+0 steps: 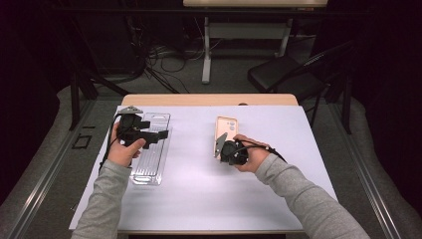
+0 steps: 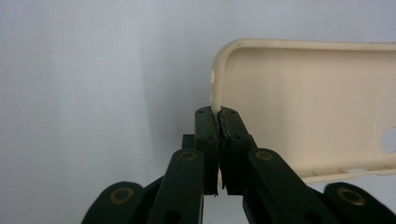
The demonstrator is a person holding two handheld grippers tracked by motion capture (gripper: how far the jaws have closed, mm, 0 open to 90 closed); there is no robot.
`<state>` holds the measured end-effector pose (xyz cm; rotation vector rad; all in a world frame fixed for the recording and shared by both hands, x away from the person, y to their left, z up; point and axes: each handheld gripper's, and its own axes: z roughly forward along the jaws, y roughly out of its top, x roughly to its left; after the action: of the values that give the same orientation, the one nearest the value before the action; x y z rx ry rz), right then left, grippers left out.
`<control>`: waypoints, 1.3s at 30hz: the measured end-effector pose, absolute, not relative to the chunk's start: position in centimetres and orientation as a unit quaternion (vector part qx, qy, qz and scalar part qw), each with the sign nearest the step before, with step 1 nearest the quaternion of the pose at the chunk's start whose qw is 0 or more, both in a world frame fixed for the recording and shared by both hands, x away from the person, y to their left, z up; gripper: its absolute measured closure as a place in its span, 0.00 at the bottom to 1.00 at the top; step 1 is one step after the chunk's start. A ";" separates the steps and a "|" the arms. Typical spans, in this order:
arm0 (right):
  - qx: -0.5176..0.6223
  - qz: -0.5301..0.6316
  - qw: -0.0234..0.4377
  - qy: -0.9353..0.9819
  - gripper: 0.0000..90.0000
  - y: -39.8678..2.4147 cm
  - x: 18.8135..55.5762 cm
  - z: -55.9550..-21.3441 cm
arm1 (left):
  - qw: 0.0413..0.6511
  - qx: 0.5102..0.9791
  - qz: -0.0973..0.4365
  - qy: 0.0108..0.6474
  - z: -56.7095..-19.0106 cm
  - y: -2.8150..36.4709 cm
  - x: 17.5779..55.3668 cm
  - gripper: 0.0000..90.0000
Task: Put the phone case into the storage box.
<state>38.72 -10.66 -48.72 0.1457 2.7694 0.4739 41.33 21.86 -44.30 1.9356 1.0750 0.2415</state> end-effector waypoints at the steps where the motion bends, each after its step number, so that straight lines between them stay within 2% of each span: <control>1: 0.050 0.171 0.166 0.970 0.98 -10.7 38.6 -48.7 | 0.442 0.779 0.099 0.433 -44.3 21.8 41.3 0.09; 19: 0.043 0.238 0.213 0.947 0.97 -11.3 38.1 -48.4 | 0.446 0.773 0.091 0.443 -44.4 21.3 41.3 0.10; 24: 0.047 0.240 0.230 0.942 0.97 -11.2 38.0 -48.3 | 0.456 0.767 0.085 0.445 -44.0 20.8 41.4 0.16; 29: 0.043 0.233 0.239 0.942 0.97 -11.2 38.0 -48.4 | 0.429 0.781 0.090 0.444 -43.5 20.1 41.8 0.17; 39: 0.037 0.231 0.248 0.940 0.97 -11.1 37.9 -48.1 | 0.416 0.787 0.060 0.451 -42.6 18.7 43.1 0.19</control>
<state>37.86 -11.13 -48.13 0.1015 2.5632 0.6293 43.11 18.70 -42.58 1.9757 1.1335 0.1513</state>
